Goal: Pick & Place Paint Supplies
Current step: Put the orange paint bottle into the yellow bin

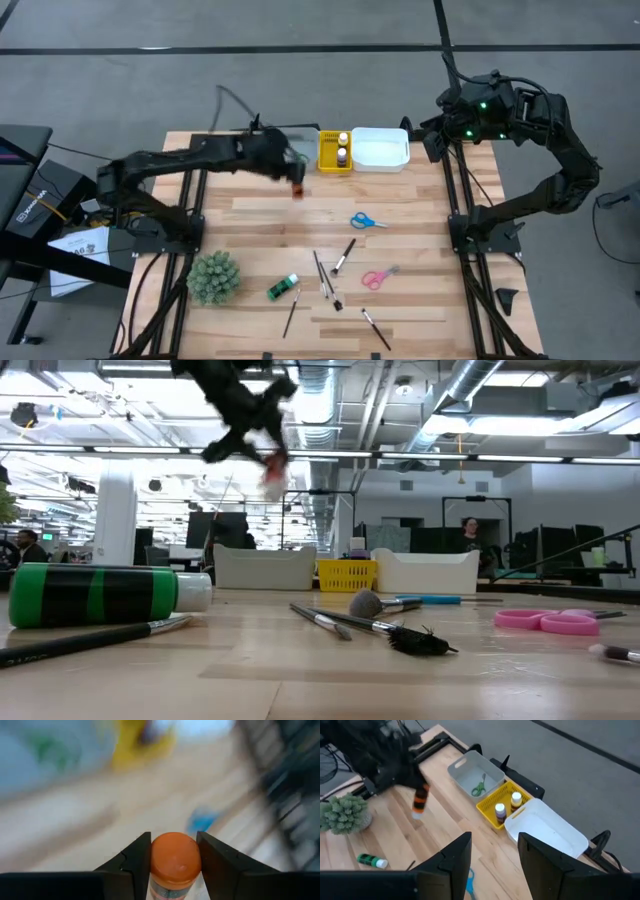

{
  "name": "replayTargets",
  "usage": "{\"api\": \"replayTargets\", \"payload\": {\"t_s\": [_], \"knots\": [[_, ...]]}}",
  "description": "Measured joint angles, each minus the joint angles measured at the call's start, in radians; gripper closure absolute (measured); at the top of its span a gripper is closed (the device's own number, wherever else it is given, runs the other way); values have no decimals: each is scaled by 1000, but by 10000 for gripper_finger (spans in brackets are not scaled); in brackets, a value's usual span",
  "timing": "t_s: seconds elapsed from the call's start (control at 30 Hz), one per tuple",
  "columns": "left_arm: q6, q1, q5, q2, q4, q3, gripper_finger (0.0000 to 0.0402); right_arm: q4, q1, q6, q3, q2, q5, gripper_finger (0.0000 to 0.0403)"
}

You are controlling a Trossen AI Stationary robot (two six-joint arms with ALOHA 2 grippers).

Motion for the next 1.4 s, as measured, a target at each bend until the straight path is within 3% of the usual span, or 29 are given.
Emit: {"api": "replayTargets", "payload": {"t_s": [0.17,0.3,0.7,0.83,1.07,1.4], "knots": [[-76,30,-79,-83,340,0,265,59,1,-67,0,0,0,245],[-133,30,-87,-81,649,0,265,142,6,-171,0,1,-1,245],[-433,-52,3,-8,1282,-1,265,307,86,-708,-1,74,-26,242],[-458,-112,2,-11,1372,-1,266,415,107,-853,-1,82,-72,235],[-446,-203,-51,-17,1377,-1,266,719,186,-1065,0,84,-166,211],[-510,-280,-60,-17,1406,1,266,761,268,-1453,0,158,-160,179]]}}
